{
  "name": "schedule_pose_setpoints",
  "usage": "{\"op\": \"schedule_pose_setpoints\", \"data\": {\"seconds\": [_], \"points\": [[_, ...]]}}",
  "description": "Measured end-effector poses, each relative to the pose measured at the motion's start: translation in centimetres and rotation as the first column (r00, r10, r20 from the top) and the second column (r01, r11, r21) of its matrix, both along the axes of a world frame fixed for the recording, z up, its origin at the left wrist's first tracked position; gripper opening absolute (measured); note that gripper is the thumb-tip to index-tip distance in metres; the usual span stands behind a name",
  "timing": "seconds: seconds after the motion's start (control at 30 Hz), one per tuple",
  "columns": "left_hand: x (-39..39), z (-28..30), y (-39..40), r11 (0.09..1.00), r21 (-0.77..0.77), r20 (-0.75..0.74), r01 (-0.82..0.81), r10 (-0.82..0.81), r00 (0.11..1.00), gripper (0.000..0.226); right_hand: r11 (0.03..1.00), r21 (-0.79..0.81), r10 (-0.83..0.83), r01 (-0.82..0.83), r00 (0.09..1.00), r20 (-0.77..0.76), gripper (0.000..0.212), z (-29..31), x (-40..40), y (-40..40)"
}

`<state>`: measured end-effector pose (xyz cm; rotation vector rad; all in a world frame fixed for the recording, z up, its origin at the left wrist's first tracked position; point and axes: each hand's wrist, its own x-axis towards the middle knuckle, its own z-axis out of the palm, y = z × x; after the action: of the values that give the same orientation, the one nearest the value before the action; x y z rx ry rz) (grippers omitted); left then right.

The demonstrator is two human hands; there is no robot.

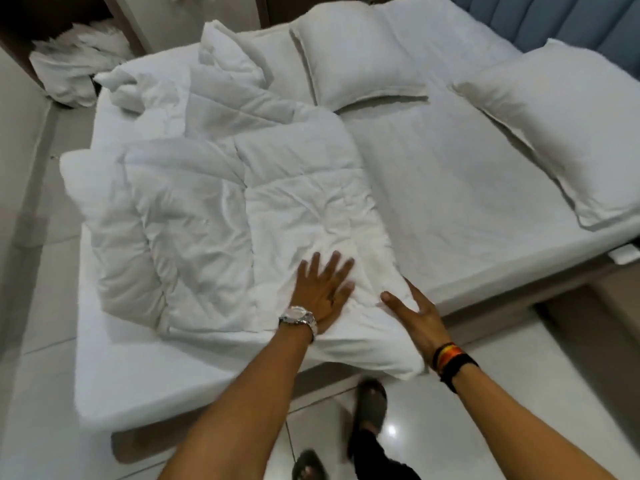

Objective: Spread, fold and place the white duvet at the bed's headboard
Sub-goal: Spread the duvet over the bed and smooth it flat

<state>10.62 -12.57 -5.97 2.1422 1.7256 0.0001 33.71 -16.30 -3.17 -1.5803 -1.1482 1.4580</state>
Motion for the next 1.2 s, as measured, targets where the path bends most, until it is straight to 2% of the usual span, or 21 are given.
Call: {"op": "schedule_pose_setpoints", "data": {"seconds": [0.07, 0.2, 0.27, 0.37, 0.47, 0.53, 0.6, 0.67, 0.73, 0.77, 0.87, 0.97, 1.03, 1.1, 1.2], "points": [[3.0, -1.1, -3.9, 0.998, -0.048, 0.015, 0.051, -0.05, 0.999, 0.059, 0.998, -0.049, -0.042, 0.043, 0.999, 0.01, 0.064, -0.5, 3.2, -4.6], [7.3, -4.4, -10.4, 0.971, -0.142, -0.028, 0.191, -0.197, 0.98, 0.063, 0.974, -0.146, -0.15, 0.173, 0.976, 0.157, 0.057, -3.7, 7.9, -12.1], [7.0, -5.8, -13.2, 0.974, -0.132, -0.062, 0.187, -0.196, 0.979, 0.064, 0.968, -0.167, -0.144, 0.19, 0.957, 0.252, 0.073, -5.8, 8.5, -13.6], [3.8, -6.1, -16.3, 0.989, 0.072, -0.098, 0.132, -0.125, 0.987, 0.061, 0.981, -0.149, -0.059, 0.122, 0.925, 0.374, 0.098, -7.8, 7.5, -13.7], [-2.3, -4.7, -19.7, 0.941, 0.29, -0.01, -0.171, 0.182, 0.983, 0.065, 0.998, -0.056, 0.01, 0.023, 0.849, 0.529, 0.104, -7.2, 4.6, -13.2], [-7.6, -3.7, -21.3, 0.809, 0.349, 0.093, -0.474, 0.473, 0.876, 0.078, 0.987, 0.065, 0.077, -0.147, 0.788, 0.611, 0.097, -6.0, 1.2, -12.2], [-13.0, -2.8, -22.2, 0.601, 0.329, 0.231, -0.729, 0.697, 0.679, 0.092, 0.928, 0.185, 0.143, -0.323, 0.768, 0.624, 0.092, -4.4, -3.5, -10.4], [-17.9, -2.3, -21.7, 0.417, 0.233, 0.372, -0.879, 0.797, 0.476, 0.106, 0.831, 0.283, 0.214, -0.479, 0.745, 0.632, 0.09, -2.9, -8.9, -8.4], [-22.3, -2.4, -20.5, 0.336, 0.166, 0.466, -0.927, 0.801, 0.374, 0.117, 0.709, 0.365, 0.261, -0.603, 0.705, 0.659, 0.09, -1.9, -15.2, -6.8], [-24.0, -2.6, -19.8, 0.346, 0.149, 0.502, -0.926, 0.781, 0.372, 0.121, 0.65, 0.4, 0.271, -0.646, 0.689, 0.672, 0.09, -1.8, -18.5, -6.0], [-26.9, -3.8, -17.0, 0.496, 0.145, 0.599, -0.856, 0.645, 0.475, 0.128, 0.524, 0.431, 0.286, -0.735, 0.629, 0.723, 0.091, -2.2, -27.3, -3.7], [-28.5, -5.4, -13.9, 0.581, 0.084, 0.69, -0.809, 0.553, 0.468, 0.134, 0.566, 0.344, 0.32, -0.749, 0.585, 0.745, 0.089, -3.6, -33.6, -1.3], [-29.4, -6.7, -12.2, 0.578, -0.011, 0.703, -0.816, 0.585, 0.405, 0.135, 0.621, 0.276, 0.337, -0.734, 0.568, 0.751, 0.086, -4.8, -35.6, 0.5], [-29.9, -7.8, -11.5, 0.53, -0.117, 0.689, -0.84, 0.652, 0.316, 0.131, 0.645, 0.241, 0.34, -0.725, 0.554, 0.76, 0.083, -5.7, -36.0, 1.6], [-30.5, -9.1, -12.0, 0.497, -0.132, 0.681, -0.858, 0.674, 0.286, 0.119, 0.632, 0.242, 0.342, -0.736, 0.545, 0.765, 0.079, -6.1, -35.8, 2.2]]}}
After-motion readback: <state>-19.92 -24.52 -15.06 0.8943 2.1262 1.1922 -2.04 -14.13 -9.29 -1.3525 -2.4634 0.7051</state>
